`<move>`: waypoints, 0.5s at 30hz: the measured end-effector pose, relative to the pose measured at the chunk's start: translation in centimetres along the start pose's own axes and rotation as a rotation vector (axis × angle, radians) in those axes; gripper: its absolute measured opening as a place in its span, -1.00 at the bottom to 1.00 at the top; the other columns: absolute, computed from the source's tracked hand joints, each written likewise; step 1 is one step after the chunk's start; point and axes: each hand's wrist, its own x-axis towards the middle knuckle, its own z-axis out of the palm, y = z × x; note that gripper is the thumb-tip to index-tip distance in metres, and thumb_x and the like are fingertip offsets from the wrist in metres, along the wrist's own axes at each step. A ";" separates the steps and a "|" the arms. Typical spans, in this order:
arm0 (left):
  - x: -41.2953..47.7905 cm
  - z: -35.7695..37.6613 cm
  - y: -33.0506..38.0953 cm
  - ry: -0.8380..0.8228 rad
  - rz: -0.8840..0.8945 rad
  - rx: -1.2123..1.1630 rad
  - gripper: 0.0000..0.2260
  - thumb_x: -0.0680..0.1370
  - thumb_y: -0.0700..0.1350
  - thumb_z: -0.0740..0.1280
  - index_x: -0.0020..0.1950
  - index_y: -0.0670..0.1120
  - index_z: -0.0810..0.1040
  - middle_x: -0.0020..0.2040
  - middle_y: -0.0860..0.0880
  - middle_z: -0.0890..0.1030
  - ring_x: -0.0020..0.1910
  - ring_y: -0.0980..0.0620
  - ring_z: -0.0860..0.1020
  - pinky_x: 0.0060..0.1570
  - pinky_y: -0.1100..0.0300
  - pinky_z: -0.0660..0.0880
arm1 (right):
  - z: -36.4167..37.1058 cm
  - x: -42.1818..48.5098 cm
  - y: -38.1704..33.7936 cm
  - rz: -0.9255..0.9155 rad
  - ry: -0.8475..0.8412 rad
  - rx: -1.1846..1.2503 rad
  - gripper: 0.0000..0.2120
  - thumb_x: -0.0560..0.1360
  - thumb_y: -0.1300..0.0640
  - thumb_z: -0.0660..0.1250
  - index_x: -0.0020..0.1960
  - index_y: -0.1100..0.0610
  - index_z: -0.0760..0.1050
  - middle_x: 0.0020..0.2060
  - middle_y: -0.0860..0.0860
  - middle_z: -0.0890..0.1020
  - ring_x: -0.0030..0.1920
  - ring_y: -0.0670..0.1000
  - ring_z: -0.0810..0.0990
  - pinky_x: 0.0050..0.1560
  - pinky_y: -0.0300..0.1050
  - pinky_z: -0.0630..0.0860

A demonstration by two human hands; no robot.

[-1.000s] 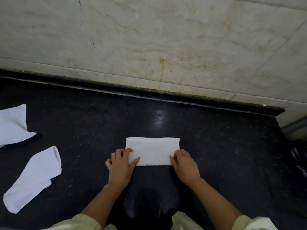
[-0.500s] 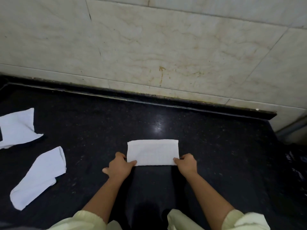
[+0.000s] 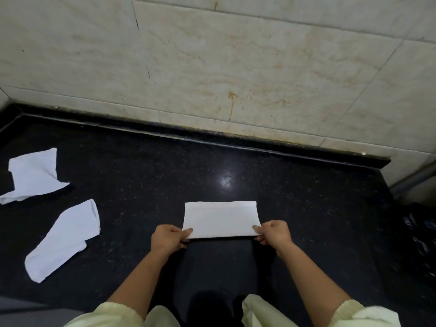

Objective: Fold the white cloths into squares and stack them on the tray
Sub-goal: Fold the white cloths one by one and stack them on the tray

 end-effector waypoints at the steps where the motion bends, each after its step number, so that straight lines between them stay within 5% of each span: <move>1: -0.3 0.1 -0.2 -0.010 -0.002 0.002 -0.75 0.41 -0.06 0.52 -0.17 -0.25 0.64 -0.26 -0.10 0.69 -0.39 0.02 0.62 -0.37 0.26 0.50 | -0.1 -0.2 0.3 0.004 0.003 0.013 -0.80 0.43 0.29 0.46 -0.28 0.20 0.45 -0.34 0.14 0.61 -0.40 0.01 0.59 -0.40 -0.17 0.49; 11: 0.0 0.0 -0.8 0.028 0.049 -0.017 -0.80 0.47 -0.08 0.46 -0.22 -0.21 0.66 -0.30 -0.16 0.68 -0.28 -0.07 0.67 -0.11 0.09 0.63 | 0.1 -1.3 -0.5 0.032 0.006 0.045 -0.96 0.46 0.26 0.39 -0.13 0.24 0.57 -0.22 0.15 0.65 -0.31 0.02 0.58 -0.37 -0.18 0.47; 15: 0.1 0.0 -0.9 0.012 0.044 -0.036 -0.86 0.46 -0.14 0.48 -0.19 -0.22 0.66 -0.28 -0.15 0.68 -0.31 -0.01 0.65 -0.23 0.23 0.59 | 0.9 -2.1 -2.1 -0.075 -0.038 0.031 -0.93 0.45 0.28 0.38 -0.21 0.20 0.57 -0.24 0.11 0.65 -0.31 -0.01 0.57 -0.34 -0.19 0.46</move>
